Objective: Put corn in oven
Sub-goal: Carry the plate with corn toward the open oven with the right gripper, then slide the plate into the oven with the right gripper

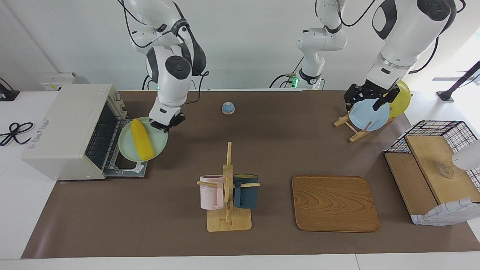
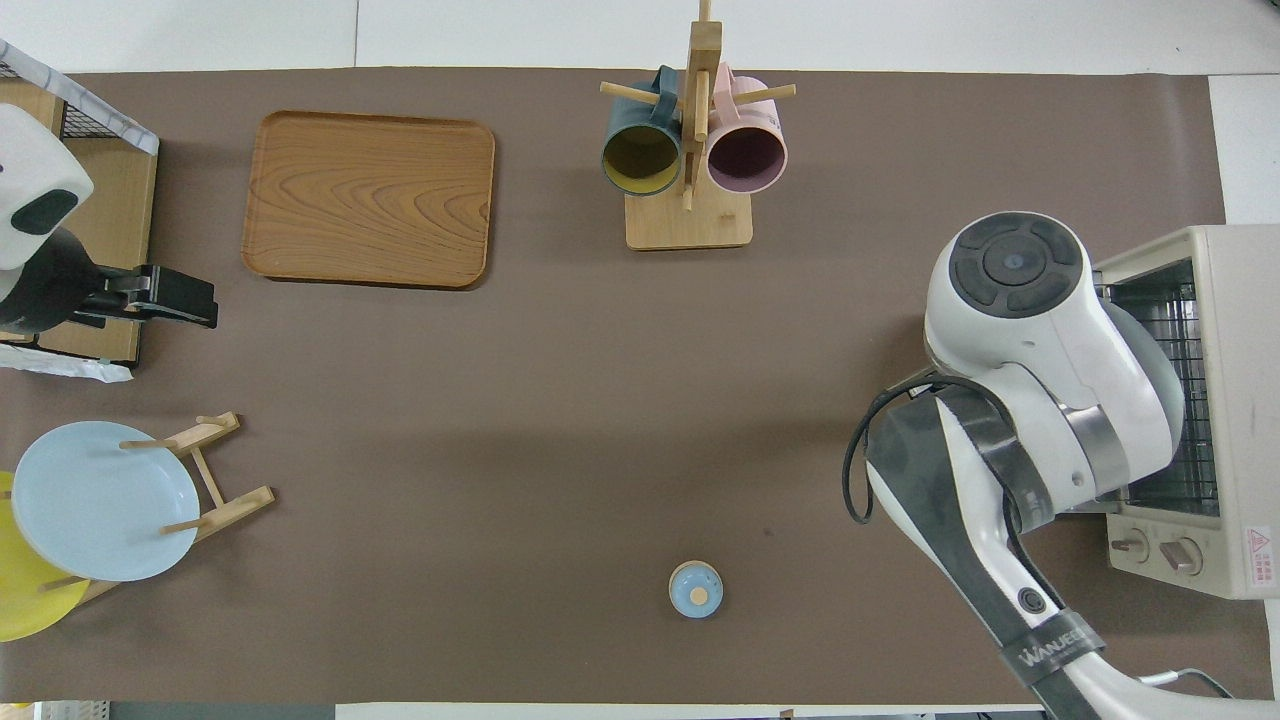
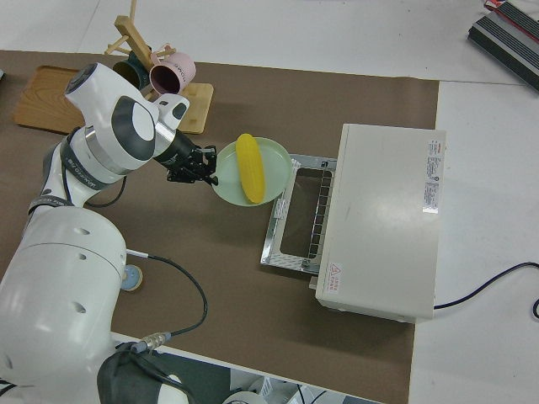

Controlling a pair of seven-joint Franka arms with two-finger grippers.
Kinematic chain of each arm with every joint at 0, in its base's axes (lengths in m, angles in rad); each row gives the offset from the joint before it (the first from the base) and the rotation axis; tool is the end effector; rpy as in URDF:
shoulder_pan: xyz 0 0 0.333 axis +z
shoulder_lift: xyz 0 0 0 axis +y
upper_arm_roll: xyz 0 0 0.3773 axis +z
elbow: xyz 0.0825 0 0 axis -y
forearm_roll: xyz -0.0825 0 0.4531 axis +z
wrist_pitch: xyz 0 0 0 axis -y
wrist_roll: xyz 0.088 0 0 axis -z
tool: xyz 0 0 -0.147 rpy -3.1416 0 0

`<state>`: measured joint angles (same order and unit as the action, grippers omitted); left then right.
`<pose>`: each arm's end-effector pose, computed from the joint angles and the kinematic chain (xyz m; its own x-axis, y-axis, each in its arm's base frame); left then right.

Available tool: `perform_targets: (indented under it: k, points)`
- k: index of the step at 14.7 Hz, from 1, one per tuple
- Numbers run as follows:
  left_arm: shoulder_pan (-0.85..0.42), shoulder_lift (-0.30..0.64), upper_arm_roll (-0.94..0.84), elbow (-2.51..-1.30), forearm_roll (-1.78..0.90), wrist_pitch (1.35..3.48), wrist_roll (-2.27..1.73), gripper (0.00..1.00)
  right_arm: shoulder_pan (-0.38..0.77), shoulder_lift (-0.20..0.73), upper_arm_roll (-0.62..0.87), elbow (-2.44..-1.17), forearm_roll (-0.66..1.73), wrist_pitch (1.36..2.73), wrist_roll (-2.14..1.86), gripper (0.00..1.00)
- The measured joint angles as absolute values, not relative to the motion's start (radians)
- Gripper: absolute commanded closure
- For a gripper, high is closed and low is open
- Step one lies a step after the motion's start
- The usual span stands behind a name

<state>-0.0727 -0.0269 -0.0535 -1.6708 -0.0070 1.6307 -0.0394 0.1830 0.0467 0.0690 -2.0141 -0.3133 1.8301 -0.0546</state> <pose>0.6112 -0.0789 0.6134 0.9962 -0.0862 -0.0134 -0.0862 -0.9963 0.0050 0.5839 0.1120 0.4074 0.8952 0.3664 -0.2536 0.4273 -0.8673 0.2554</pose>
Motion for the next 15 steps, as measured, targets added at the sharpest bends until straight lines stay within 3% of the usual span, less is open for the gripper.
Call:
perform_targets:
  k: [9,15]
  points:
    - [-0.072,-0.027,-0.050,-1.671,-0.006,1.631,-0.039,0.00,-0.022,0.019,0.069,-2.112,-0.313,1.915,-0.242,1.00]
    - [-0.072,-0.027,-0.050,-1.671,-0.005,1.631,-0.039,0.00,-0.056,0.001,0.070,-2.138,-0.313,1.930,-0.258,1.00]
